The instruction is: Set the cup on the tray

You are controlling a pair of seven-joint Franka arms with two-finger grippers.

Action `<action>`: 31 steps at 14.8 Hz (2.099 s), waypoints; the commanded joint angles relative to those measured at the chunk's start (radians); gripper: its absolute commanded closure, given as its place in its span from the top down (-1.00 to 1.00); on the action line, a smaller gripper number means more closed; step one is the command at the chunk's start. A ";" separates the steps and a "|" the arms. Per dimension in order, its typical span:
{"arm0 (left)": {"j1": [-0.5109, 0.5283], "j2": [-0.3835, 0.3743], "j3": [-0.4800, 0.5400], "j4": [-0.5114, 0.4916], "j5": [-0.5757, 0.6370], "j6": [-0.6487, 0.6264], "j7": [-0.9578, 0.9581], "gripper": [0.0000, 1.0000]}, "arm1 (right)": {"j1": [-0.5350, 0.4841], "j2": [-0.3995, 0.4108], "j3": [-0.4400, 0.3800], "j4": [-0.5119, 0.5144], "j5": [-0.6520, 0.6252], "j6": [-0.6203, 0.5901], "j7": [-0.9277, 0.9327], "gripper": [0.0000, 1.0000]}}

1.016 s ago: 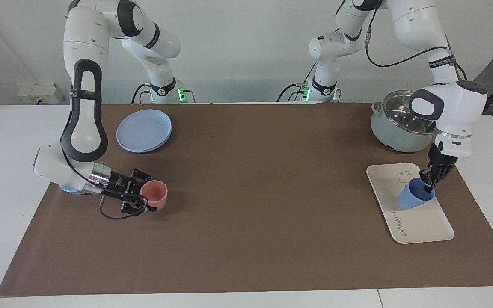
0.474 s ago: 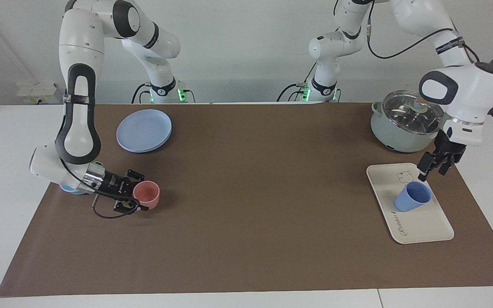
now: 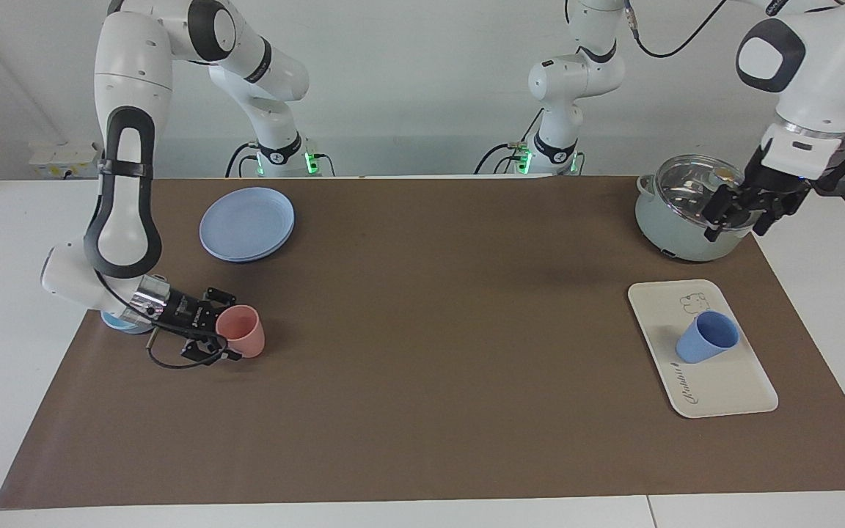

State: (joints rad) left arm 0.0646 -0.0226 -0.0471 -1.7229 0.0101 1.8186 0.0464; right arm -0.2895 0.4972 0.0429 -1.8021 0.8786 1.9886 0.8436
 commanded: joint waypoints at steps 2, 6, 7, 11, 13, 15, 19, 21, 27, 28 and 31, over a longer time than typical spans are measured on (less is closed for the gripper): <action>-0.124 -0.014 0.009 -0.003 0.039 -0.102 0.009 1.00 | -0.034 -0.031 0.003 -0.034 -0.045 0.029 -0.084 0.95; -0.155 -0.025 -0.004 0.087 0.037 -0.221 0.009 1.00 | -0.033 -0.095 0.002 -0.036 -0.262 0.045 -0.245 0.95; -0.155 -0.016 -0.002 0.141 0.031 -0.267 0.009 1.00 | -0.027 -0.117 0.000 -0.037 -0.311 0.042 -0.311 0.95; -0.138 -0.010 0.001 0.214 -0.005 -0.317 0.009 1.00 | -0.007 -0.198 0.008 -0.046 -0.591 -0.025 -0.656 0.98; -0.135 -0.028 0.004 0.158 -0.006 -0.289 0.018 1.00 | 0.004 -0.233 0.006 -0.045 -0.633 -0.066 -0.805 0.98; -0.135 -0.063 0.006 0.074 -0.006 -0.208 0.023 1.00 | 0.022 -0.276 0.012 -0.045 -0.720 -0.099 -0.845 0.98; -0.132 -0.082 0.013 0.034 -0.009 -0.193 0.024 1.00 | 0.127 -0.379 0.012 -0.043 -0.782 -0.144 -0.839 0.98; -0.109 -0.071 0.015 0.046 -0.007 -0.208 0.023 1.00 | 0.194 -0.435 0.011 -0.037 -0.788 -0.168 -0.833 0.98; -0.118 -0.056 0.013 0.052 0.002 -0.216 0.027 1.00 | 0.319 -0.555 0.017 -0.001 -0.842 -0.263 -0.766 0.99; -0.118 -0.059 0.015 0.043 0.002 -0.211 0.032 1.00 | 0.325 -0.552 0.020 0.042 -0.872 -0.290 -0.761 0.99; -0.121 -0.063 0.013 0.034 0.004 -0.217 0.033 1.00 | 0.336 -0.494 0.028 0.200 -0.897 -0.390 -0.762 0.99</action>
State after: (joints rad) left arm -0.0560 -0.0621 -0.0337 -1.6583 0.0161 1.5962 0.0622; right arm 0.0505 -0.0577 0.0656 -1.7230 0.0137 1.6764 0.0706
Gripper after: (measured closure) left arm 0.000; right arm 0.004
